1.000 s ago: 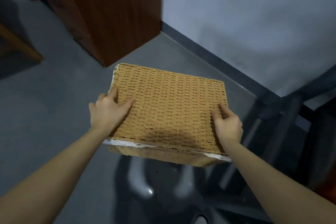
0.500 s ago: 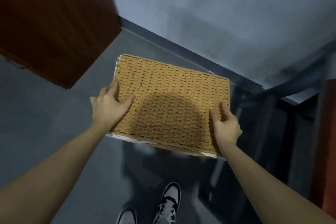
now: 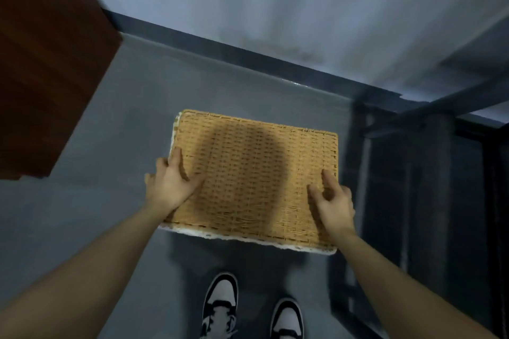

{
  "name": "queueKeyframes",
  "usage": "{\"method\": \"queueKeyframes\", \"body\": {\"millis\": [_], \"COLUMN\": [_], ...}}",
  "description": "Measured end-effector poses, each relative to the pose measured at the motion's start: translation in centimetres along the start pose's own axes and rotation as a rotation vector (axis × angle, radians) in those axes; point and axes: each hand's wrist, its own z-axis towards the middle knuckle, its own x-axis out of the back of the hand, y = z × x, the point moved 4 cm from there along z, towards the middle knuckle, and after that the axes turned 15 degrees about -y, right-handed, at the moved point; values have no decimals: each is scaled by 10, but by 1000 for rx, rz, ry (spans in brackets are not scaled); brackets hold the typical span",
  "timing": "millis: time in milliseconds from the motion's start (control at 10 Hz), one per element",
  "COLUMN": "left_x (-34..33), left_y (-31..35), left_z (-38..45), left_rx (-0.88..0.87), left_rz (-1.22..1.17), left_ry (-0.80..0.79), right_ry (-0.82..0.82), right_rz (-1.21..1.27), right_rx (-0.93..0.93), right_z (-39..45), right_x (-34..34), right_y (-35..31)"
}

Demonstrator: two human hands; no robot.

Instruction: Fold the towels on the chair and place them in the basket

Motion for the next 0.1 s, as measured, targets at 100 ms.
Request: {"method": "queueKeyframes", "body": {"millis": [100], "left_x": [-1], "left_y": [-11], "left_z": [-1], "left_rx": [10], "left_rz": [90], "left_ry": [-67], "right_ry": [-63], "right_rz": [-105], "right_rx": [-78], "right_z": [-2], "right_x": [-6], "right_y": [-2]}}
